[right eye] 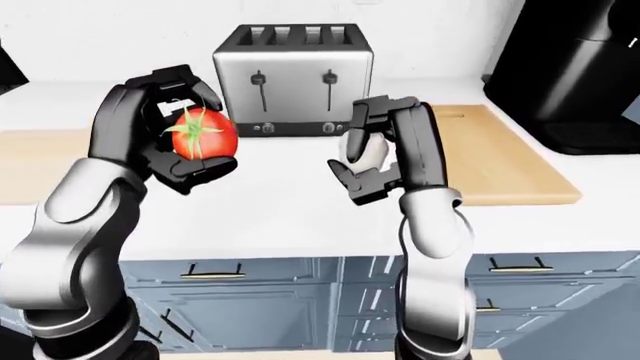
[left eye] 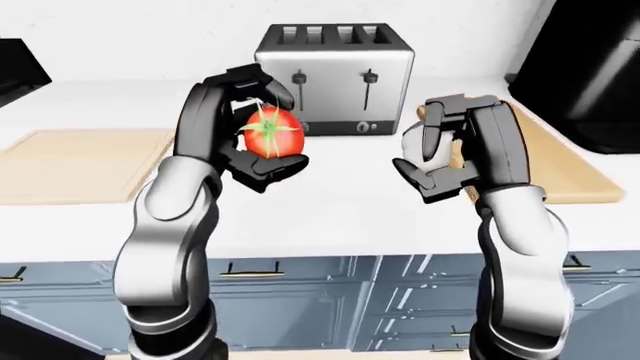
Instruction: Place the garlic and the tomato on separate cutting boards.
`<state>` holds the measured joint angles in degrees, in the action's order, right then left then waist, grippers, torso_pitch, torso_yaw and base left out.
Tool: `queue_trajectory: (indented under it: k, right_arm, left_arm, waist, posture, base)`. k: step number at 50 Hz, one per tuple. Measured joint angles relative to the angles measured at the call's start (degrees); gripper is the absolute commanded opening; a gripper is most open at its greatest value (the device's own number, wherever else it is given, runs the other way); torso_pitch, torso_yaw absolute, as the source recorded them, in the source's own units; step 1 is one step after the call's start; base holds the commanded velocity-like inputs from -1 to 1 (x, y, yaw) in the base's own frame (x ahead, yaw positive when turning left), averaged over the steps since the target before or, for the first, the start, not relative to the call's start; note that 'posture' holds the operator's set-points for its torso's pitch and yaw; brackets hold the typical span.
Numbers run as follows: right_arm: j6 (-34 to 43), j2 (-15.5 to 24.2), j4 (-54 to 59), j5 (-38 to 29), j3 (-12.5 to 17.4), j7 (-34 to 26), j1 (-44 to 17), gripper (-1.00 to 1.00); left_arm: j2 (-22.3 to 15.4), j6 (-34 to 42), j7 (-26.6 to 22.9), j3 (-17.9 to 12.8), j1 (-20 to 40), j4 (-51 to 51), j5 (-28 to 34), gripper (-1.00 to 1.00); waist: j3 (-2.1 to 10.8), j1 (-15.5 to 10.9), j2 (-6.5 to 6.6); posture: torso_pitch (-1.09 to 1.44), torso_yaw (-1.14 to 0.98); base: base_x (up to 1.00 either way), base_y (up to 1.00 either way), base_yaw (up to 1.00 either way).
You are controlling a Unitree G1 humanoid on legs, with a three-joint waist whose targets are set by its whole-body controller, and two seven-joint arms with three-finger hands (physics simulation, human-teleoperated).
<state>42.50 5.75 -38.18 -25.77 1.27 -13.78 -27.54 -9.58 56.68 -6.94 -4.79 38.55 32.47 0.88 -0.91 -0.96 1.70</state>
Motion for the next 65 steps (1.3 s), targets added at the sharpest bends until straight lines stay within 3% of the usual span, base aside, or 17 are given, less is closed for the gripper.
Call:
queue_trajectory:
  k: [3,5,6,9,18,20,23,27,31,33,37,42,56,60,63,65]
  right_arm:
    - [-0.5,0.0,0.2,0.1,0.0,0.4,0.0,-1.00]
    - [-0.7,-0.1,0.4,0.2,-0.2,0.6,0.1,-1.00]
    - [-0.8,0.2,0.6,0.2,0.0,0.6,0.4,-1.00]
    - [-0.2,0.3,1.4,0.0,1.2,0.9,1.2,-1.00]
    - [-0.6,0.1,0.6,0.3,0.2,1.0,0.2,-1.00]
    - [-0.5,-0.4,0.7,0.4,-0.7,0.8,0.8,-1.00]
    - [0.0,-0.4,1.8,0.8,-1.0,0.3,0.9,-1.00]
    - [0.0,-0.3,0.4,0.2,-0.6,0.5,-0.2,-1.00]
    - [-0.4,-0.1,0.4,0.1,-0.8,0.4,-0.7,-1.00]
    - [-0.4,0.1,1.2,-0.1,0.2,0.5,0.1,-1.00]
    - [0.1,-0.2,1.6,-0.5,-0.2,0.6,-0.3,-1.00]
    - [-0.6,-0.3,1.5,-0.5,-0.3,0.5,-0.5,-1.00]
    - [-0.8,0.0,5.8,-1.0,-0.6,-0.1,-4.5,-1.00]
    - [-1.0,0.8,9.4,-0.9,0.3,-0.2,-7.6,-1.00]
    - [-2.3,1.6,13.3,-0.3,1.0,0.4,-10.0,-1.00]
    - [-3.4,1.9,16.0,0.3,1.3,1.0,-10.7,-1.00]
  left_arm:
    - [0.1,-1.3,0.0,0.0,-0.4,-0.2,-0.3,-1.00]
    - [0.0,-1.7,0.0,-0.2,-0.7,-0.8,-0.4,-1.00]
    - [0.4,-1.7,0.1,0.0,-0.9,-1.0,-0.4,-1.00]
    - [0.8,-1.2,-0.3,1.5,-1.8,-1.8,-0.9,-1.00]
    - [0.6,-2.5,-0.2,0.9,-1.5,-0.6,-0.4,-1.00]
    - [0.5,-2.7,-0.2,0.4,-2.5,-0.8,-0.3,-1.00]
    - [0.5,-2.0,-0.1,0.1,-3.0,-2.3,0.1,-1.00]
    - [0.4,-2.4,-0.1,0.1,-2.4,-1.1,0.1,-1.00]
    - [0.7,-3.0,-0.1,0.2,-2.2,-1.0,0.1,-1.00]
    - [1.3,-3.5,-0.4,1.6,-2.9,-1.9,-0.3,-1.00]
    - [1.1,-3.2,-1.0,1.4,-3.5,-2.8,-0.8,-1.00]
    - [0.8,-3.5,-0.6,0.4,-2.9,-1.0,-0.7,-1.00]
    - [0.1,-4.3,-0.2,-0.7,-4.7,-1.4,-2.3,-1.00]
    - [-0.1,-4.7,-0.2,-0.8,-4.9,-1.0,-2.9,-1.00]
    - [-0.4,-5.1,-0.1,-0.9,-5.1,-1.0,-3.3,-1.00]
    - [-0.7,-5.6,-0.2,-1.2,-5.6,-1.3,-3.5,-1.00]
  waist:
    - [-0.69,-0.5,-2.20]
    - [-0.55,-0.5,-4.79]
    - [-0.52,0.0,-4.93]
    - [-1.31,0.6,-4.43]
    - [-1.80,-0.4,1.87]
    - [-2.13,-1.2,1.34]
    - [-0.73,-0.8,1.86]
    - [-0.88,-0.9,-0.78]
    - [-0.25,-0.5,-5.18]
    - [-1.01,0.2,-4.49]
    - [-2.06,0.6,-4.57]
    - [-2.18,1.0,-3.81]
    - [-2.34,1.9,-3.23]
    - [-2.50,2.1,-2.26]
    - [-1.84,2.5,-0.14]
    - [-1.82,2.2,-0.55]
  posture:
    - [0.00,0.00]
    - [0.00,0.00]
    - [0.00,0.00]
    - [0.00,0.00]
    - [0.00,0.00]
    - [0.00,0.00]
    - [0.00,0.00]
    - [0.00,0.00]
    - [0.00,0.00]
    - [0.00,0.00]
    - [0.00,0.00]
    - [0.00,0.00]
    - [0.00,0.00]
    - [0.00,0.00]
    - [0.00,0.00]
    - [0.00,0.00]
  base:
    - [0.00,-0.42,0.00]
    - [0.00,-0.43,0.00]
    - [0.00,-0.42,0.00]
    - [0.00,-0.42,0.00]
    - [0.00,-0.48,0.00]
    - [0.00,-0.55,0.00]
    - [0.00,-0.55,0.00]
    - [0.00,-0.55,0.00]
    - [0.00,-0.55,0.00]
    - [0.00,-0.27,0.00]
    - [0.00,0.00,0.00]
    - [0.00,0.00,0.00]
    - [0.00,0.00,0.00]
    - [0.00,0.00,0.00]
    - [0.00,0.00,0.00]
    - [0.00,0.00,0.00]
